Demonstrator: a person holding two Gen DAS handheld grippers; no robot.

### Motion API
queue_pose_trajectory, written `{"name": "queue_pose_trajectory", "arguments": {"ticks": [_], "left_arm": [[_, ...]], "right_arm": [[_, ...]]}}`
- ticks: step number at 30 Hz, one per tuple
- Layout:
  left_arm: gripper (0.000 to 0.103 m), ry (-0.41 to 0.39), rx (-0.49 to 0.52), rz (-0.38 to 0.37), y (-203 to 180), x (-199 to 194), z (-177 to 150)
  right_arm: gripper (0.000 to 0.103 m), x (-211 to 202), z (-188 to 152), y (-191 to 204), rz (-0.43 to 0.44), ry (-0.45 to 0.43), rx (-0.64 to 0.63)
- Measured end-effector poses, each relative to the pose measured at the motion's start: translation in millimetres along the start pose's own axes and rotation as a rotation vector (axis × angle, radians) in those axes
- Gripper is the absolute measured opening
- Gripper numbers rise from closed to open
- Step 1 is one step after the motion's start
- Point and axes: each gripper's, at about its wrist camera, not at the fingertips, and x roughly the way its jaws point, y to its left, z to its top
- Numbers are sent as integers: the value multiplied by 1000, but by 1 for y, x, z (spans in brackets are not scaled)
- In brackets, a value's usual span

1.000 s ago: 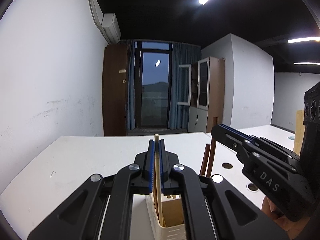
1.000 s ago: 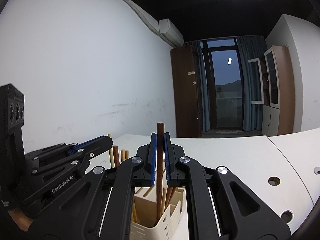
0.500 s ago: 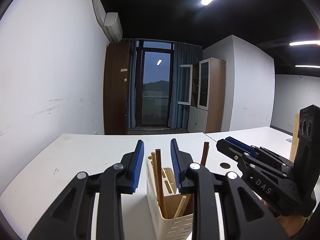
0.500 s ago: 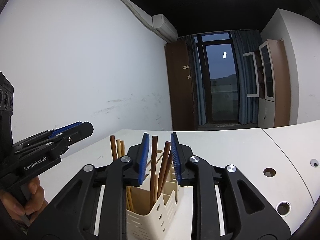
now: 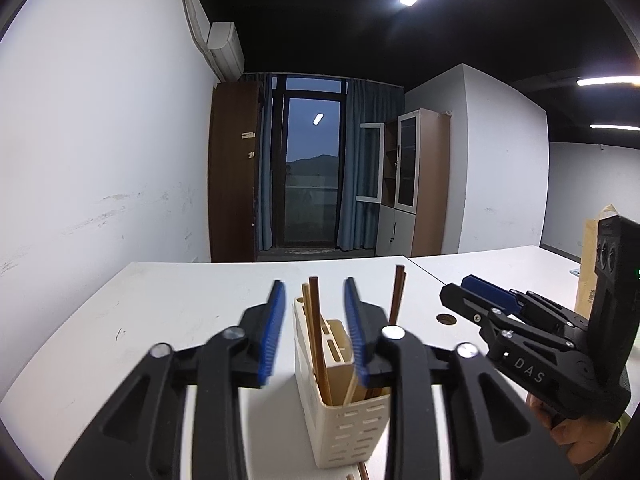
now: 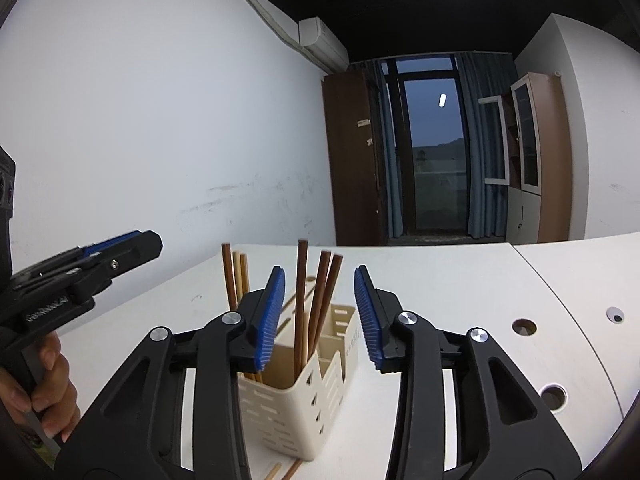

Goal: Organize utensils
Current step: 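Move both open tools back toward the loose chopsticks beside the holder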

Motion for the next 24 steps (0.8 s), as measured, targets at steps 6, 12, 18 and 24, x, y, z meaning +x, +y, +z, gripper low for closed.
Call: {"name": "queue_pose_trajectory", "arguments": {"ticks": [6, 12, 18, 24], "left_arm": [[35, 35, 18, 12, -3, -12, -9], [42, 97, 21, 9, -2, -17, -20], [43, 149, -19, -13, 4, -24, -46], [43, 223, -32, -12, 9, -21, -77]], "right_arm": [[41, -9, -7, 0, -16, 47, -1], [43, -12, -17, 1, -43, 115, 1], [50, -11, -44, 4, -38, 205, 18], [50, -2, -74, 13, -28, 298, 11]]}}
